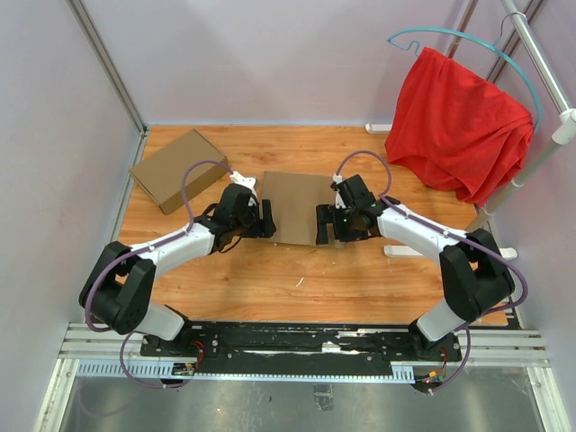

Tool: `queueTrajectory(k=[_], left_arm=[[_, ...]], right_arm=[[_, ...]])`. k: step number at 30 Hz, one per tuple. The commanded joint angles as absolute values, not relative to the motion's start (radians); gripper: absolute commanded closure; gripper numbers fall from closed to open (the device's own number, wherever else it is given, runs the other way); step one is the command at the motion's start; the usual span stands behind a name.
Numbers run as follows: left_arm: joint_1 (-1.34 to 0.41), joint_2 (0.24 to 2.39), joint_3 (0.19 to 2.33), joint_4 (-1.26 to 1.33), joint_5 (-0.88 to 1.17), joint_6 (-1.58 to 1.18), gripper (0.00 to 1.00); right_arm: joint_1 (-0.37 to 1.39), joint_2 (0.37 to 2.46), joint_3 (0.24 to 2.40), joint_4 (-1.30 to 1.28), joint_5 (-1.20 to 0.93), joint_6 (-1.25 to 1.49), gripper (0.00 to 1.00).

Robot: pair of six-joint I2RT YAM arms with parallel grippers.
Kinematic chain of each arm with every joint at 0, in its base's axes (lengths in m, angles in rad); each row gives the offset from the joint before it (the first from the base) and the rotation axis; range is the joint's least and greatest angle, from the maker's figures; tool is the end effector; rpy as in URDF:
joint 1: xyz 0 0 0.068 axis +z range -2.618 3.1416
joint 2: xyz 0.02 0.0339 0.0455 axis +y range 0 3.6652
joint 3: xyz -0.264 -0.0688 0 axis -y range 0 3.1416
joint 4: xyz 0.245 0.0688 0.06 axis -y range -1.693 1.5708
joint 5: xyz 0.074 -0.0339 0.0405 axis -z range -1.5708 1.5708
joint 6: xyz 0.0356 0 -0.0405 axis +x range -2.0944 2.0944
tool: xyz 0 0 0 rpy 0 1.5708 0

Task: Fold the paper box

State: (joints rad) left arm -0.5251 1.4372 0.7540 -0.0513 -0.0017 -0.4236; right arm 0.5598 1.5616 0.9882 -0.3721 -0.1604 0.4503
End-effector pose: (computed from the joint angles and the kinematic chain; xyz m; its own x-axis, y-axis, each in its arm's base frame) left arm 0.2545 -0.1474 0.1936 -0.7343 -0.0496 -0.6770 0.2176 0.9275 -0.3040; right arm 0.2680 0.1746 0.2065 -0.8812 -0.0452 -0.4706 -0.2442 0.8958 0.3713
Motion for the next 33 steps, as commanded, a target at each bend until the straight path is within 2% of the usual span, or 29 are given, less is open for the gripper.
queueTrajectory(k=[1, 8, 33], left_arm=[[-0.530, 1.422, 0.781, -0.072, 0.044, -0.422, 0.26], [-0.529, 1.409, 0.784, -0.078, 0.073, -0.426, 0.28], [-0.528, 1.355, 0.796, -0.126, 0.094, -0.433, 0.29]], right_arm=[[0.548, 1.529, 1.009, -0.389, -0.229, 0.468, 0.07], [0.534, 1.503, 1.010, -0.412, -0.277, 0.468, 0.13], [0.513, 1.499, 0.997, -0.431, -0.371, 0.438, 0.12]])
